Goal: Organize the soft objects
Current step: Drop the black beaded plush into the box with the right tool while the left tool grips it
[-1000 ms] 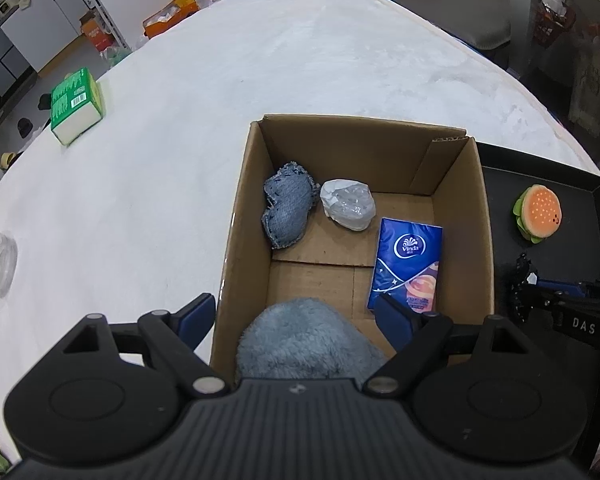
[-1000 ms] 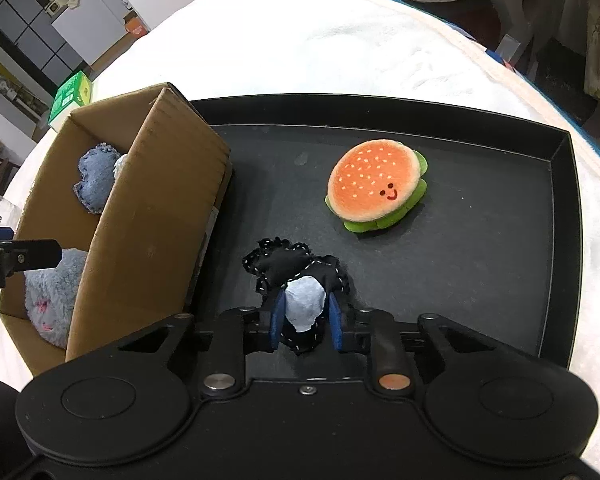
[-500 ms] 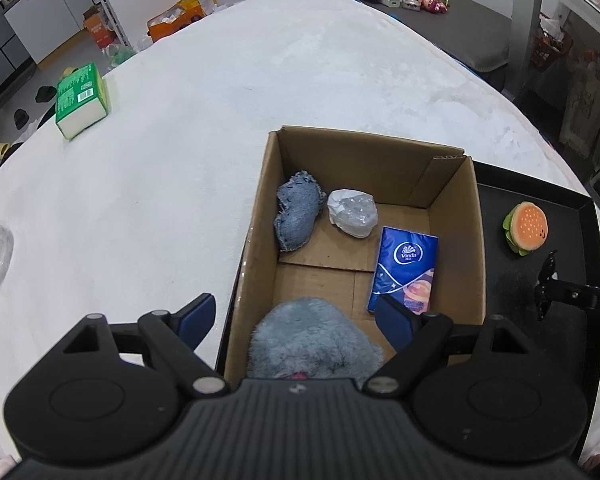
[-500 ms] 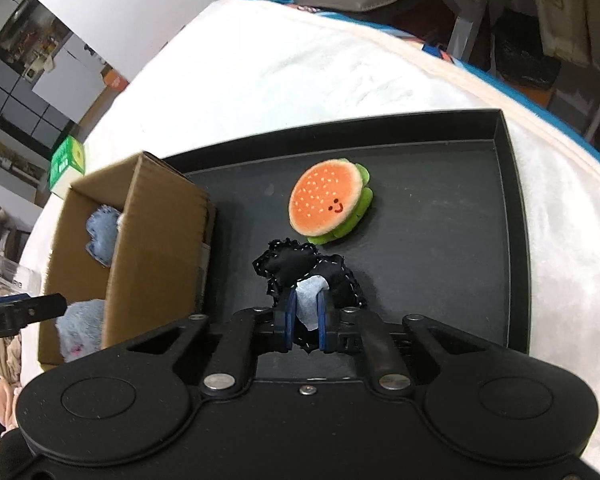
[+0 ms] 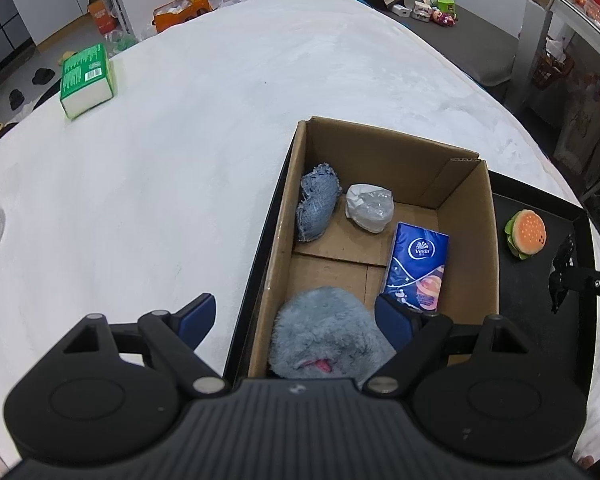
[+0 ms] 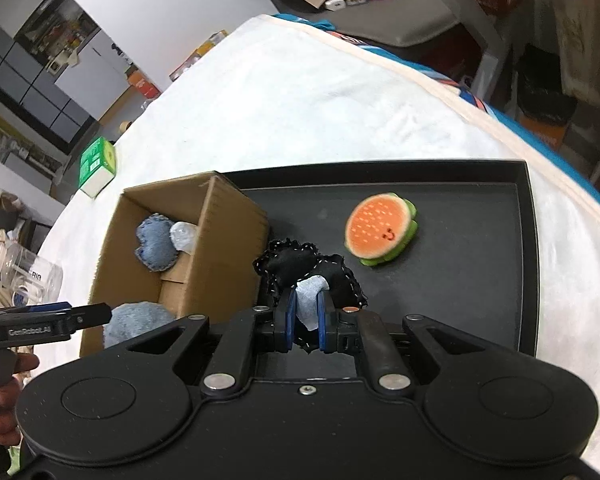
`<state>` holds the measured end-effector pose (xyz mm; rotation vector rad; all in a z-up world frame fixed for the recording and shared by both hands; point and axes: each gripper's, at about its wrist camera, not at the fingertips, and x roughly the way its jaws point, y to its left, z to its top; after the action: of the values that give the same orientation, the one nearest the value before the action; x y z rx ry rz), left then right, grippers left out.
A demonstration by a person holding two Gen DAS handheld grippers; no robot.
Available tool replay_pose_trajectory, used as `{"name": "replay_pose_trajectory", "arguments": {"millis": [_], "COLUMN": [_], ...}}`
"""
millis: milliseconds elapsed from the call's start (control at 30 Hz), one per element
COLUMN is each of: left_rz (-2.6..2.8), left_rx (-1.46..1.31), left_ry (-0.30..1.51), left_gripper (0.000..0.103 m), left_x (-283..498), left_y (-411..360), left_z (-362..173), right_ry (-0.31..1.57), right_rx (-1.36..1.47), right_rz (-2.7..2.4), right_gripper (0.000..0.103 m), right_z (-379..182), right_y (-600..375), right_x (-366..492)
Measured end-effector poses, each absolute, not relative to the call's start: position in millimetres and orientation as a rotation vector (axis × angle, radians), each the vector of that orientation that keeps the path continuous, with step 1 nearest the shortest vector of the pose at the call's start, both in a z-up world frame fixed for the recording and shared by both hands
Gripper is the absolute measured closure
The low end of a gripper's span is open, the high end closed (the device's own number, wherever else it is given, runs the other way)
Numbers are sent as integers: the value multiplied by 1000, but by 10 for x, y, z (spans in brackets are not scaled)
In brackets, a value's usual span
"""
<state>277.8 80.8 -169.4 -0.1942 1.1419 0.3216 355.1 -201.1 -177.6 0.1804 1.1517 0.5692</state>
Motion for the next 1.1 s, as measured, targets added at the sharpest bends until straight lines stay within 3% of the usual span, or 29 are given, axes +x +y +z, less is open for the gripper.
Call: {"name": "replay_pose_trajectory", "arguments": {"millis": [533,667,833,1100], "left_rz": [273,284,282,283], "left_rx": [-240,-277,-324,-398], "left_ry": [1124,1108,1087,1078], "left_gripper": [19,23,46,66], "left_x": [2645,2597,2578,2603], "left_y": [912,974,1026,1151], "left_z": [-1766,-1761,-1770,-1812], "right_ry": [1076,1062,1046,1033], "right_rx": [27,-27,-111,-263], "right_rz": [663,701,737,800], "right_gripper": [92,91,91,91], "right_z": [-1299,-1224,-1195,-1237], "right_y": [-1387,-1176,-919,-516], "right_x": [3475,3461,3434,3372]}}
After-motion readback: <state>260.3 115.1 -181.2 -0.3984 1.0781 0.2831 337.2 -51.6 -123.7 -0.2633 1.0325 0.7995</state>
